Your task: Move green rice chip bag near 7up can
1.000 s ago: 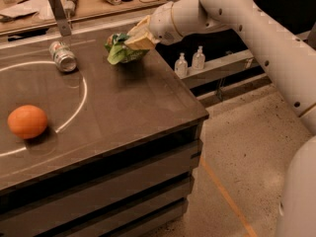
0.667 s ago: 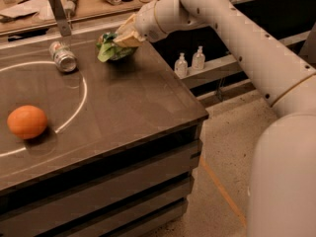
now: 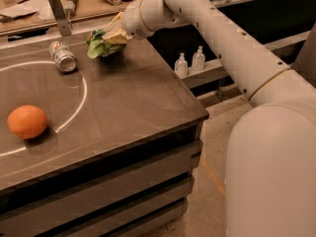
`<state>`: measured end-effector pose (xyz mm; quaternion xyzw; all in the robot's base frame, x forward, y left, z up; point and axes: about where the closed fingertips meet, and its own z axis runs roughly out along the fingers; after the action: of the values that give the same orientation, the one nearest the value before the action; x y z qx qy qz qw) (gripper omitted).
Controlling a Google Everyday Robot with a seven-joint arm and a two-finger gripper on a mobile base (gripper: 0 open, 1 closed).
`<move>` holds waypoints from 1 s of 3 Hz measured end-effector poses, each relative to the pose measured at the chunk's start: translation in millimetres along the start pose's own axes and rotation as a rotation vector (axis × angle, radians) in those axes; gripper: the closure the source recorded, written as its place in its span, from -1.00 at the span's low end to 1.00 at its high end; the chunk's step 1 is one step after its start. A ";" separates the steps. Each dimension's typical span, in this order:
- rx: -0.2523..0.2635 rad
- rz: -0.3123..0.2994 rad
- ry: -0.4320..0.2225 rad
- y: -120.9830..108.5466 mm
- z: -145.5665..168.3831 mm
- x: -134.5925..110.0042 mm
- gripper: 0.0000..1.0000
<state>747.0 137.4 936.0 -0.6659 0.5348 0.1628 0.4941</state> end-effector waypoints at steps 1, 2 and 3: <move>-0.010 -0.015 -0.025 1.3 11.2 -6.7 0.20; -0.027 -0.028 -0.044 7.0 21.4 -12.6 -0.27; -0.044 -0.032 -0.044 12.4 29.3 -14.9 -0.73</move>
Offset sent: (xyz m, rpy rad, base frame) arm -0.0083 0.0338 -0.0043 0.0251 -0.0188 0.0796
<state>739.7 170.7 927.6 -0.6813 0.5094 0.1809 0.4936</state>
